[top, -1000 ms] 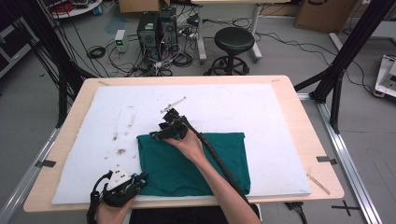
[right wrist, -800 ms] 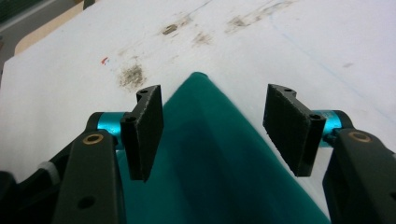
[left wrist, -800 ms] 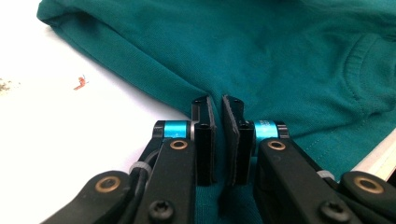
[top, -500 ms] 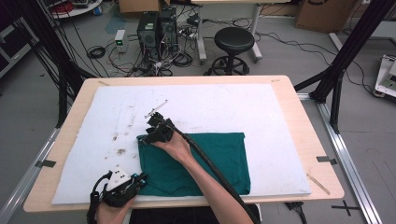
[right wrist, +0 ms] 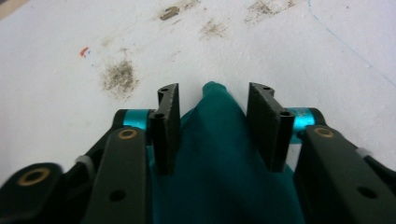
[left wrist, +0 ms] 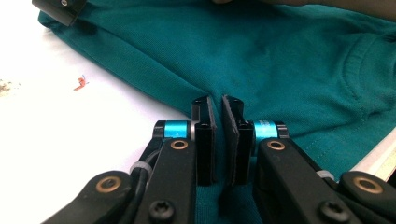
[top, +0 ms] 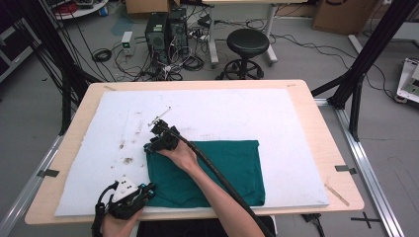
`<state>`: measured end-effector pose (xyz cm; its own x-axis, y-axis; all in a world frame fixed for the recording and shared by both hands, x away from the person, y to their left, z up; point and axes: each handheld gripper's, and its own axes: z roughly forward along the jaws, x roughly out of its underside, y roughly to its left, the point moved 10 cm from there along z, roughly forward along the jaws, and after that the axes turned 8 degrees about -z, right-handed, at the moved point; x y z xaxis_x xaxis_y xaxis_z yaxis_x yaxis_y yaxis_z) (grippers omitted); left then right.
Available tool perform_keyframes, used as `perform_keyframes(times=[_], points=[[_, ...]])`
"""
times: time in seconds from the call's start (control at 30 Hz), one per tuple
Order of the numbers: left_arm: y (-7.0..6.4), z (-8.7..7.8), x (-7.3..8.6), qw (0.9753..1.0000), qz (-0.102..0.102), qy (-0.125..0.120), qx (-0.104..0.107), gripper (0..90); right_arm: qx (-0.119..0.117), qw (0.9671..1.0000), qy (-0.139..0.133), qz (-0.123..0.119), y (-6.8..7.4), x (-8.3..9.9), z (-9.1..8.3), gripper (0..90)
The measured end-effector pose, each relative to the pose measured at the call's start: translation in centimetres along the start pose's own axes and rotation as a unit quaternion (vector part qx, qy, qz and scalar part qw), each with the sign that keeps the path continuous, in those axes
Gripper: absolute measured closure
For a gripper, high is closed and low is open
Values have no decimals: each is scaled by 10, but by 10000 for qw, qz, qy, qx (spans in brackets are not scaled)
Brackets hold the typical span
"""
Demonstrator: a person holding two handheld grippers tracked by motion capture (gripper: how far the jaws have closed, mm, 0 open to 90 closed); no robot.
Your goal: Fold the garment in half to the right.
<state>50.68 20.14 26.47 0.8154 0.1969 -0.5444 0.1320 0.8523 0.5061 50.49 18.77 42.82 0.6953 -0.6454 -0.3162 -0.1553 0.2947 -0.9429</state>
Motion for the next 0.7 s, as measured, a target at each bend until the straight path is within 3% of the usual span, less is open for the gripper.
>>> perform_keyframes(times=[0.27, 0.53, 0.7], points=[[0, 0, 0, 10000, 14, 2, -15, 837, 247, 9995, 96, -187, 0, 1, 1, 736], [0, 0, 0, 10000, 18, -16, -16, 836, 274, 9996, 53, -108, -3, 2, 1, 819], [0, 0, 0, 10000, 25, -30, -29, 836, 157, 9999, 2, 53, -4, 2, 1, 828]])
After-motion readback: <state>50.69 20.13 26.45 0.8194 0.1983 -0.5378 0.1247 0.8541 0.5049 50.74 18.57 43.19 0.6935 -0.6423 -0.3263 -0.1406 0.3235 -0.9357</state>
